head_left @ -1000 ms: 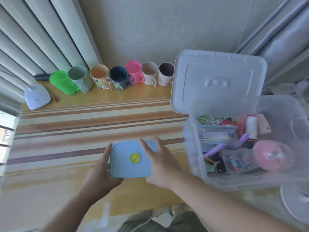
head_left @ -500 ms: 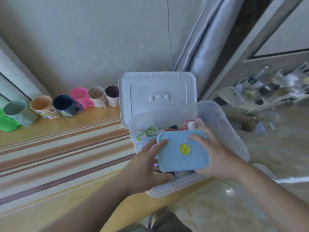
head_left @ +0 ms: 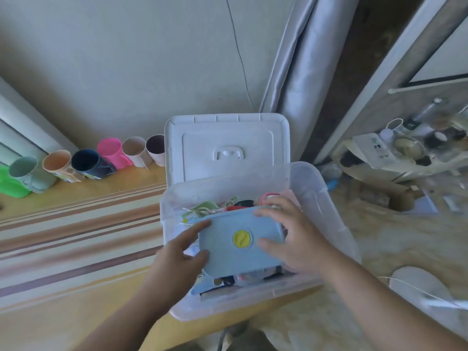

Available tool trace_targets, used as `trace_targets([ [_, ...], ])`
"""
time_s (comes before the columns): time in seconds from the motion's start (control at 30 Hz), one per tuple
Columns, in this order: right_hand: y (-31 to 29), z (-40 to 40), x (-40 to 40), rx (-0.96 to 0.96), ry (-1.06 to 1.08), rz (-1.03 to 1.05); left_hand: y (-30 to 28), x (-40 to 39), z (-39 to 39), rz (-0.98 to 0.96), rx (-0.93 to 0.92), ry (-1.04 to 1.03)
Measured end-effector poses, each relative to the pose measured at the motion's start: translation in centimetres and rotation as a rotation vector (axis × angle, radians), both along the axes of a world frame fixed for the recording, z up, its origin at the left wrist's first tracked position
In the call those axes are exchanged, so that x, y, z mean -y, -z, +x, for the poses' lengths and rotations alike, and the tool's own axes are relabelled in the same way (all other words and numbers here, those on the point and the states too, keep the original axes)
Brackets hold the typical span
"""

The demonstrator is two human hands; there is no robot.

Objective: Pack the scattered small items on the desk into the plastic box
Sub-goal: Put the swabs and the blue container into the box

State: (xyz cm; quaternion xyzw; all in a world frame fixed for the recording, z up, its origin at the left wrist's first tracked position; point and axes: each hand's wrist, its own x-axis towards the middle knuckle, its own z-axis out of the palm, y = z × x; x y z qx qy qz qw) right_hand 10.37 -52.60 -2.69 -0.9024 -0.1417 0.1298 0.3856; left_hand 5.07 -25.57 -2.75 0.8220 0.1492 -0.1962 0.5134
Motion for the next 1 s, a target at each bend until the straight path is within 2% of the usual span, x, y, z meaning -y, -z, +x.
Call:
trace_targets([
  [0.13, 0.6, 5.4, -3.4, 0.100, 0.082, 0.057, 0.3, -0.6, 4.7, 0.043, 0.060, -0.140],
  [0.27, 5.2, 7.6, -6.2, -0.084, 0.121, 0.123, 1.7, -0.3, 7.0, 0.172, 0.034, -0.229],
  [0.37, 7.4, 7.3, -6.2, -0.099, 0.161, 0.118, 3.0, 0.2, 7.1, 0.248, -0.019, -0.169],
  [0.5, 8.6, 6.7, -5.9, 0.031, 0.211, 0.154, 3.9, 0.6, 6.7, 0.319, -0.035, -0.106],
  [0.67, 9.6, 5.9, -7.3, 0.094, 0.102, 0.107, 5.3, 0.0, 5.6, 0.526, -0.024, 0.136],
  [0.77, 10.0, 5.6, -7.3, 0.068, 0.026, -0.034, 7.4, 0.1, 4.3, 0.648, 0.110, 0.226],
  [0.9, 9.8, 5.6, -5.9, 0.243, -0.092, -0.422, 8.0, 0.2, 4.0, 0.986, 0.263, 0.415],
  [1.0, 9.7, 5.7, -5.6, 0.121, -0.158, -0.560, 8.7, -1.5, 4.6, 1.016, 0.277, 0.479],
])
